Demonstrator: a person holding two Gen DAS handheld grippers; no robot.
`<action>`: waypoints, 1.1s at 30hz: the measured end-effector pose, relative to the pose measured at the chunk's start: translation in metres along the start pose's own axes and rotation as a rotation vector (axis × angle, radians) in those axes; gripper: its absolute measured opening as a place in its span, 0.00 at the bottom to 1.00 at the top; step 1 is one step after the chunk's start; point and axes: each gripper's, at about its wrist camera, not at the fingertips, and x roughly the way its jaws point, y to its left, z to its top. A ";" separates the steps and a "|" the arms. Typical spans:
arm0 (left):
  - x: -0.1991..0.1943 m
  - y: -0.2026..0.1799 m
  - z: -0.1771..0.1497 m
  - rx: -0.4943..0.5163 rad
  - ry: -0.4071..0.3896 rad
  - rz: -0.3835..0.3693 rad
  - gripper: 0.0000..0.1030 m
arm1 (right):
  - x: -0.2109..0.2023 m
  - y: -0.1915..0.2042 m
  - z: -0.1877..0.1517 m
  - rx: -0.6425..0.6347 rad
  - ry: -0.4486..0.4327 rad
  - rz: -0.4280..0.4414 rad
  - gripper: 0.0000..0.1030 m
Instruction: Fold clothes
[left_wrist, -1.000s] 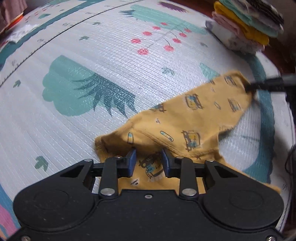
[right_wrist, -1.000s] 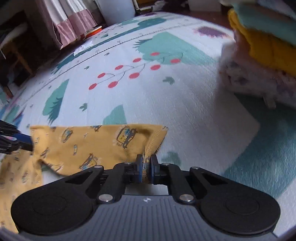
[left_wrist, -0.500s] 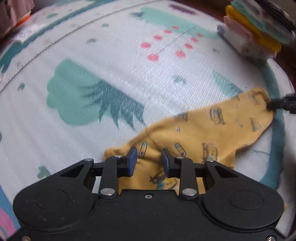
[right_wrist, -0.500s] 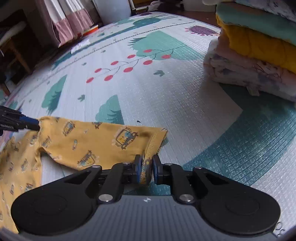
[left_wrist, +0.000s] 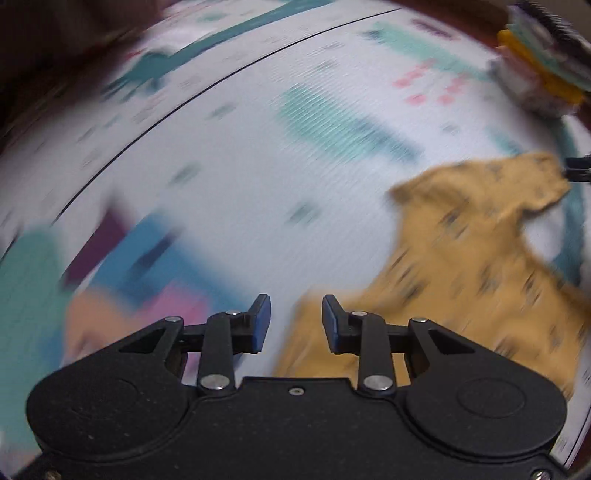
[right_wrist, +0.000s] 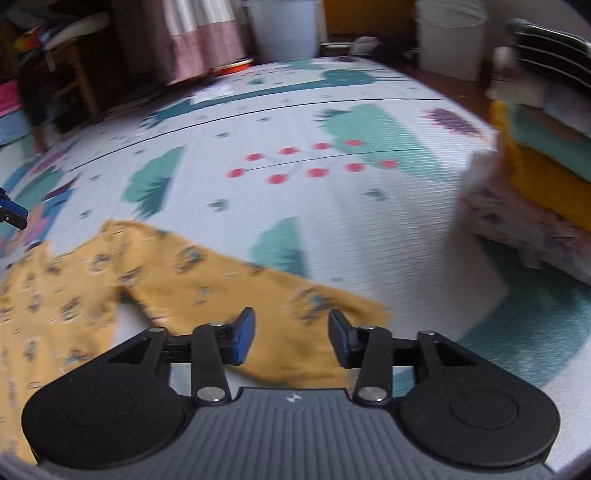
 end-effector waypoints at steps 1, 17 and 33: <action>-0.005 0.009 -0.017 -0.023 0.024 0.014 0.28 | -0.001 0.006 -0.001 -0.011 0.009 0.022 0.51; -0.020 -0.067 -0.185 0.052 0.330 -0.077 0.32 | -0.017 0.065 -0.057 -0.022 0.195 0.277 0.57; 0.021 -0.116 0.080 -0.278 0.036 -0.252 0.33 | -0.023 0.087 -0.081 -0.007 0.234 0.409 0.52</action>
